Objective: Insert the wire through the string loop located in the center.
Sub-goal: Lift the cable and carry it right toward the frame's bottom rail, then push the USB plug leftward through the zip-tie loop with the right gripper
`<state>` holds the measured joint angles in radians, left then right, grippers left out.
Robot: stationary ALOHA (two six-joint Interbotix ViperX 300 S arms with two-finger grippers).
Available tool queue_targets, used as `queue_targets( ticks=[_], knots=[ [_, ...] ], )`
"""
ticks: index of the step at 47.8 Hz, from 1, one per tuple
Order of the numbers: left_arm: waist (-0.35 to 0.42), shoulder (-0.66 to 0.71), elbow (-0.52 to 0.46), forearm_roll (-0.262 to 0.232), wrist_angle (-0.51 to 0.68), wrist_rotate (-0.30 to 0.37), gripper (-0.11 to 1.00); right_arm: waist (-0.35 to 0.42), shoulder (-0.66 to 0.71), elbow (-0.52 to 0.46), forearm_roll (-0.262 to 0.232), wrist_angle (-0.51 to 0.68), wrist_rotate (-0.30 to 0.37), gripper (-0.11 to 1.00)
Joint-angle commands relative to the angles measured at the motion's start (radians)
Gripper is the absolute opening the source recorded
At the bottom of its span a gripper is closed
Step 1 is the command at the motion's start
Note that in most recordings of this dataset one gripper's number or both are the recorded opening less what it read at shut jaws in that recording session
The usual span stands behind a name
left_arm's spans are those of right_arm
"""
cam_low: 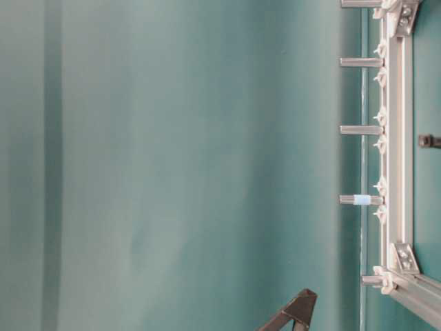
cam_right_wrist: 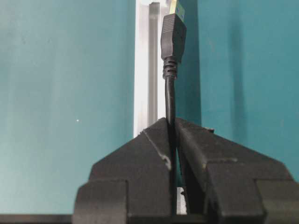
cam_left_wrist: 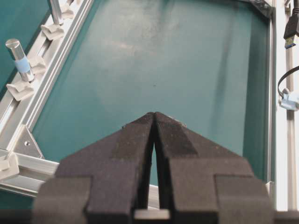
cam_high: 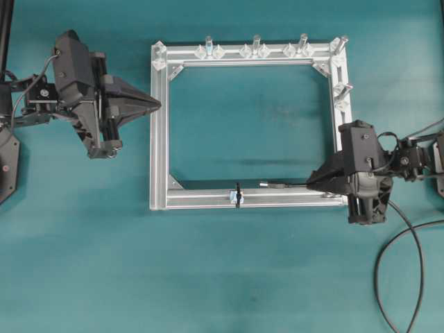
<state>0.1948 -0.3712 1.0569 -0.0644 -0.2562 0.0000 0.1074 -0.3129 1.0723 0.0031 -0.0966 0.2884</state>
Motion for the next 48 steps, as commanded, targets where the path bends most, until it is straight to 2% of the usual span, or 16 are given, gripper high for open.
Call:
queue_targets(
  ticks=[1,32,48],
  knots=[
    [-0.003,-0.012,-0.009,0.002,-0.003,-0.005,0.01,-0.002,-0.012,-0.017,0.002,-0.005,0.002,0.07],
    [-0.002,-0.011,0.003,0.000,-0.005,-0.005,0.01,0.002,-0.008,-0.046,0.002,-0.005,0.003,0.07],
    [-0.002,-0.011,0.006,0.000,-0.003,-0.005,0.01,0.020,0.054,-0.091,0.002,-0.011,0.005,0.07]
  ],
)
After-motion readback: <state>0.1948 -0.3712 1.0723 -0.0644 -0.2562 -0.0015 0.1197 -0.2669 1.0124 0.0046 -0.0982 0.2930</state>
